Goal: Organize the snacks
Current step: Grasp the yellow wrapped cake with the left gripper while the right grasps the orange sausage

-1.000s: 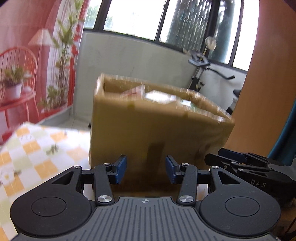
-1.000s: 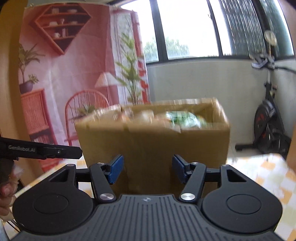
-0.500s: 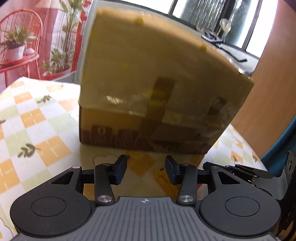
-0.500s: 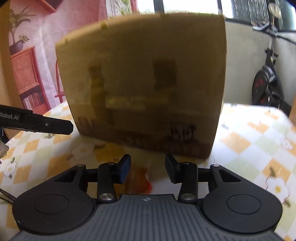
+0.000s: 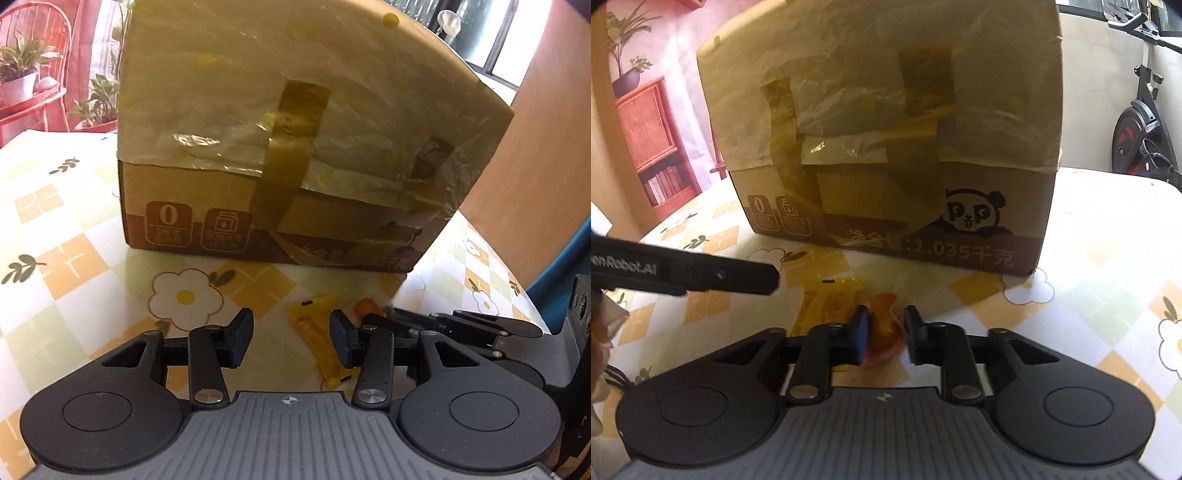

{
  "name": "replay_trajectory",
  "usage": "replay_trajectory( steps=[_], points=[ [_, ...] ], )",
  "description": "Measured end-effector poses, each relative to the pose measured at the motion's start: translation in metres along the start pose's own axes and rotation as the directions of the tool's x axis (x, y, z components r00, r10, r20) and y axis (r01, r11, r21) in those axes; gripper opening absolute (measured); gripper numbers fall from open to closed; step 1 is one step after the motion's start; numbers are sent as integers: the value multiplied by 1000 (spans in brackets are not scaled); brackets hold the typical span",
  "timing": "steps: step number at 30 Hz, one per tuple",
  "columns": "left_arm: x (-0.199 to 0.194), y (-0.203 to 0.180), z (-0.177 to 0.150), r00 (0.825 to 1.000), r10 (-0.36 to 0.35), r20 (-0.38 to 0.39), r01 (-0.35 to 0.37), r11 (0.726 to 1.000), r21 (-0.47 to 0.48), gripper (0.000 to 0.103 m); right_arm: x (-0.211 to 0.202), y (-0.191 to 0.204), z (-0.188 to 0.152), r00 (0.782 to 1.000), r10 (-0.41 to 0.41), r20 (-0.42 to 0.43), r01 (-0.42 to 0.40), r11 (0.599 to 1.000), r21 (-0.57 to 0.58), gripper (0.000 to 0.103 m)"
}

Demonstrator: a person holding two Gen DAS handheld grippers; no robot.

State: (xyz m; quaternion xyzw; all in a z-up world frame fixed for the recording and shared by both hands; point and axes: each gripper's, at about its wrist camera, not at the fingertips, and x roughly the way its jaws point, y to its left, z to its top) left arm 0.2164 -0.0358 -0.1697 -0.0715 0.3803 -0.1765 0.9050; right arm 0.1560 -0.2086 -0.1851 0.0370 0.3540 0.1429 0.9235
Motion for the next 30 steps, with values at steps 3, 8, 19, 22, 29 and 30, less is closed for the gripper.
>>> replay_trajectory(
  steps=[3,8,19,22,29,30],
  points=[
    [4,-4,-3,1000,-3,-13,3,1000,2,48,-6,-5,-2,998,-42,37,40,998,45,19],
    [13,-14,-6,999,-7,-32,8,999,33,48,-8,-18,-4,993,-104,49,96,985,145,19],
    [30,-36,-14,999,30,-28,-27,995,95,48,-10,-25,-5,995,-79,62,68,984,167,19],
    [35,-42,-14,999,45,-20,-42,992,120,48,-11,-27,-6,995,-74,63,62,983,174,19],
    [32,-40,-16,999,41,-27,-38,994,104,33,-13,-29,-6,996,-64,66,51,982,180,19],
    [26,-35,-17,999,32,-24,-30,995,93,33,-13,-29,-6,996,-61,68,48,982,182,19]
  ],
)
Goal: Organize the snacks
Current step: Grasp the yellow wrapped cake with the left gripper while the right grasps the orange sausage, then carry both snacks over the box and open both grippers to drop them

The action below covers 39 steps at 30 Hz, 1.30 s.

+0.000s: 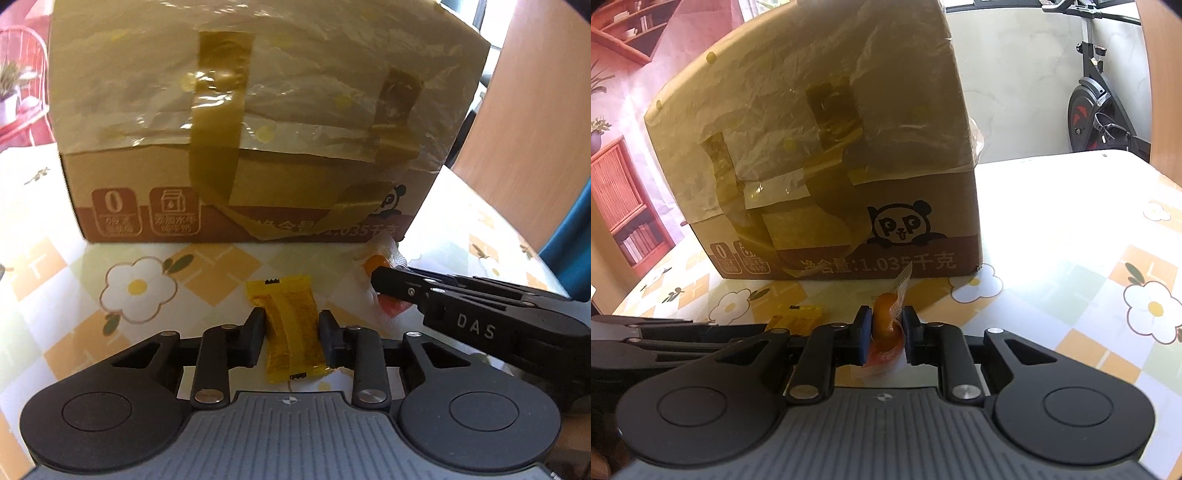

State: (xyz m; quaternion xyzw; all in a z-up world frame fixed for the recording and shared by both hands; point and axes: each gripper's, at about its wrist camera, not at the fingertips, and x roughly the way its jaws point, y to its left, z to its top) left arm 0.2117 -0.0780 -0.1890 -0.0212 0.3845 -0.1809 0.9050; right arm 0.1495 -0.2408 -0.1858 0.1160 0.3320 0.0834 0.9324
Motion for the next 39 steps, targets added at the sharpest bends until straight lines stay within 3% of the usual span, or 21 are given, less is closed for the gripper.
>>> replay_trajectory(
  steps=[9,23,26,31,35,39],
  points=[
    [-31,25,2,998,15,54,-12,998,-60,33,-5,-5,0,1000,21,17,-21,1000,22,19],
    [-77,64,12,988,69,141,-47,986,-158,33,-2,15,0,1000,3,-17,-5,997,-81,19],
    [-93,68,16,980,86,178,-59,987,-152,33,-6,22,-1,1000,-8,-11,7,992,-129,19],
    [-117,70,28,966,77,245,-48,991,-124,33,-32,29,1,1000,-3,25,6,994,-106,19],
    [-135,67,49,949,54,310,-26,995,-95,33,-60,42,21,994,27,104,-13,991,-135,19],
    [-149,56,79,923,20,384,-8,999,-35,33,-86,57,56,975,73,208,-38,985,-166,19]
  ],
)
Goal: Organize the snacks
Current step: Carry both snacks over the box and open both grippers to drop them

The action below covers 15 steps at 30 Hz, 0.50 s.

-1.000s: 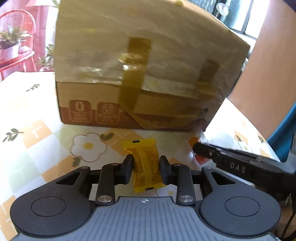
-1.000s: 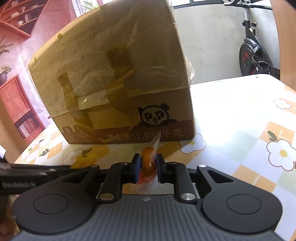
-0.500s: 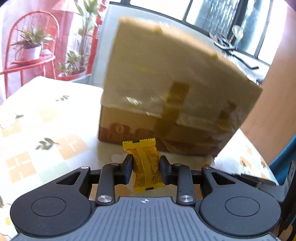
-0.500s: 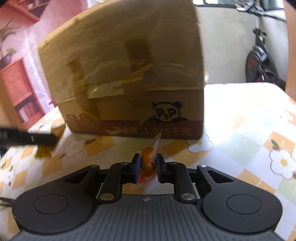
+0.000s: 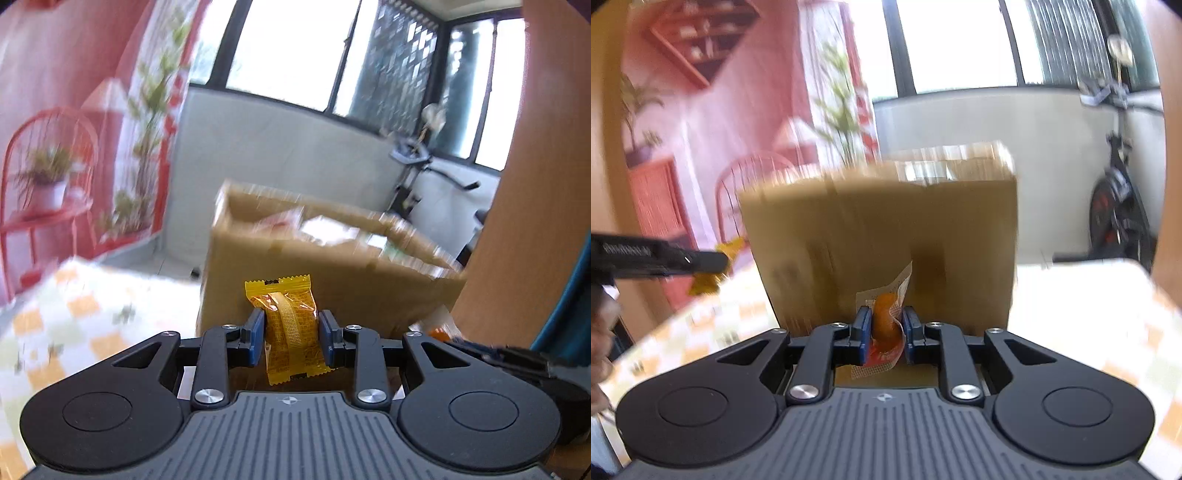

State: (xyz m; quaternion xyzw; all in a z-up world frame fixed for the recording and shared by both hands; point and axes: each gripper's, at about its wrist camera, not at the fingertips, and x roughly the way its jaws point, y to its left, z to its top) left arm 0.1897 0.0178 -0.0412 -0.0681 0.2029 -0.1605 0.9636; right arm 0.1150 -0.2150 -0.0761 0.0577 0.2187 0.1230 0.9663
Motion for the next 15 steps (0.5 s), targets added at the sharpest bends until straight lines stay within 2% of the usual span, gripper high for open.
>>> replay_trajectory(
  steps=[4,8,11,15],
  points=[
    [12,-10,32,998,-36,44,35,999,29,33,-1,4,43,996,28,80,-26,999,-30,19],
    [32,-16,54,998,-42,55,38,997,67,33,13,3,79,992,16,129,-7,998,-69,19],
    [49,-15,65,998,-35,53,30,996,89,33,28,-3,95,991,-16,137,25,998,-65,19],
    [73,-10,76,999,-33,24,31,995,93,33,59,-22,108,992,-38,119,38,999,1,19]
  ],
)
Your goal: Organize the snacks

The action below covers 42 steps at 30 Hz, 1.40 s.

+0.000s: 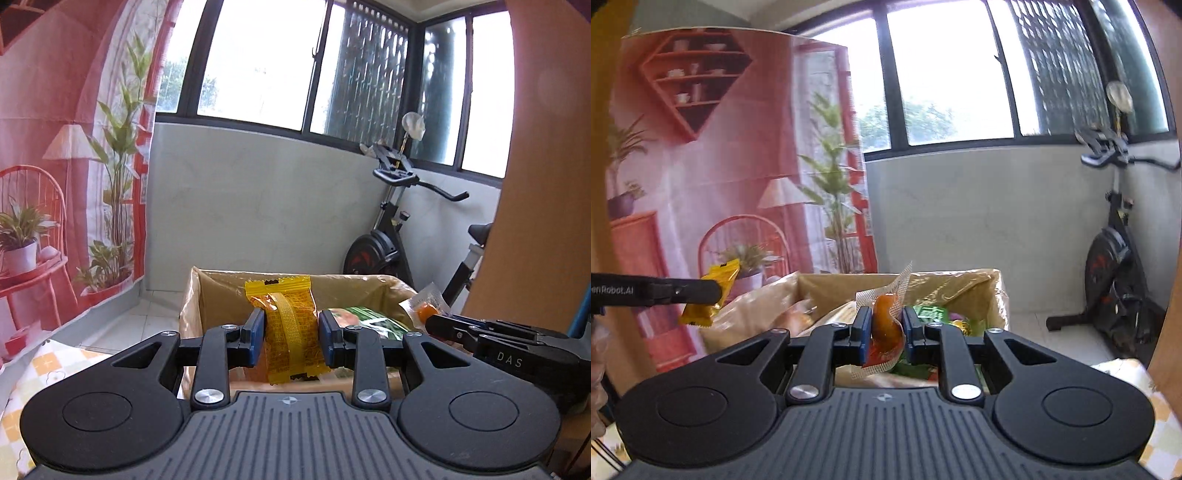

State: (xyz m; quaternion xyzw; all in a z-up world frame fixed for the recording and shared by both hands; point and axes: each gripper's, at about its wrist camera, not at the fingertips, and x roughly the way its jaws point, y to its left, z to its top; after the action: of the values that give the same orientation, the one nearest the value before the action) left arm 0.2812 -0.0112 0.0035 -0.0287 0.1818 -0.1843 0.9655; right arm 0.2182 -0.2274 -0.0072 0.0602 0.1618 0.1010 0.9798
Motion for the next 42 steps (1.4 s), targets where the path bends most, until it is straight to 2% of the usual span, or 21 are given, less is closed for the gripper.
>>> replay_trajectory(
  steps=[4,6,15,21,23,27,33,36,40,42],
  points=[
    [18,4,0,1000,22,-15,-22,999,34,33,25,-13,2,1000,-8,-27,9,999,40,19],
    [23,9,-2,999,23,-27,-23,1000,20,33,32,-16,2,999,-8,-33,9,999,51,19],
    [29,13,-9,997,29,-74,-26,999,38,35,43,-20,-8,998,5,-64,0,997,75,20],
    [32,20,-8,995,45,-93,-43,999,30,50,43,-15,-7,996,-28,-90,32,999,42,24],
    [31,21,-9,994,52,-98,-49,998,31,53,42,-15,-6,995,-43,-93,47,998,45,30],
    [27,20,-8,993,57,-101,-53,998,40,59,39,-13,-5,993,-68,-101,72,997,34,35],
    [18,17,-6,993,76,-94,-72,996,44,83,31,-11,-2,989,-100,-108,104,994,27,49],
    [12,15,-6,993,76,-94,-72,996,47,88,26,-10,0,988,-109,-113,112,993,27,59],
    [3,14,-4,993,83,-89,-79,996,46,92,19,-6,4,988,-106,-117,110,994,25,80],
    [-3,14,-2,992,91,-82,-88,995,45,93,14,-3,7,988,-108,-112,112,993,25,84]
  ],
)
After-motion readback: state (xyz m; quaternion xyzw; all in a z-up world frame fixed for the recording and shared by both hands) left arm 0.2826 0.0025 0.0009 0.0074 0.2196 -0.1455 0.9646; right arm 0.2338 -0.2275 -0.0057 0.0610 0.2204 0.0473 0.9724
